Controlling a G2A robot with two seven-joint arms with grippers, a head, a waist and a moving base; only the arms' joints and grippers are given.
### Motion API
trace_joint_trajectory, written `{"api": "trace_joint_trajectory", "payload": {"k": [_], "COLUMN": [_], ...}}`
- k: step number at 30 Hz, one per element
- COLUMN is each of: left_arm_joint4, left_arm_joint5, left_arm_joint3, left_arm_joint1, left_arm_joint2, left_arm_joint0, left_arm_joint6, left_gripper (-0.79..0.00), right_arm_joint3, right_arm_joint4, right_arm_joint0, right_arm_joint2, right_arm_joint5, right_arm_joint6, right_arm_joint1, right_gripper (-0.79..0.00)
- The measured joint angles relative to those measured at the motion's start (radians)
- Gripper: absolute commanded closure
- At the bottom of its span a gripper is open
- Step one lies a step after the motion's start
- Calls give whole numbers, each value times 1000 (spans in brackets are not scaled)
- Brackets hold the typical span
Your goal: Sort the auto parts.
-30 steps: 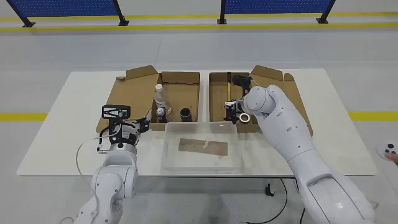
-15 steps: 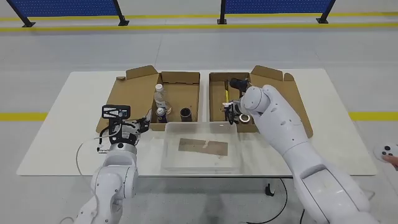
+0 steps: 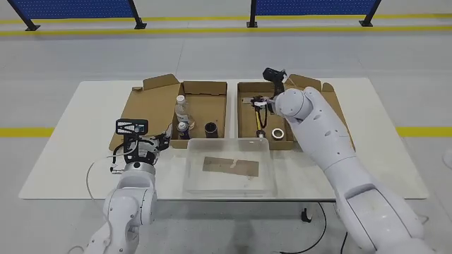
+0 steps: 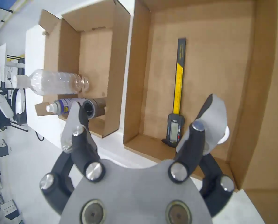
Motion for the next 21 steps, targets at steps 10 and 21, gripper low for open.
{"api": "trace_joint_trajectory", "payload": {"k": [10, 21], "left_arm_joint4": [0, 0], "left_arm_joint5": [0, 0], "left_arm_joint3": [0, 0], "left_arm_joint1": [0, 0], "left_arm_joint2": [0, 0], "left_arm_joint0": [0, 0], "left_arm_joint6": [0, 0], "left_gripper": [-785, -785], "right_arm_joint3": [-634, -1078], "right_arm_joint4": [-82, 20], "right_arm_joint0": [-361, -774], "right_arm_joint2": [245, 476], "right_arm_joint5": [10, -77], "right_arm_joint6": [-105, -155], "right_arm_joint1": [99, 141], "right_gripper": [-785, -785]}}
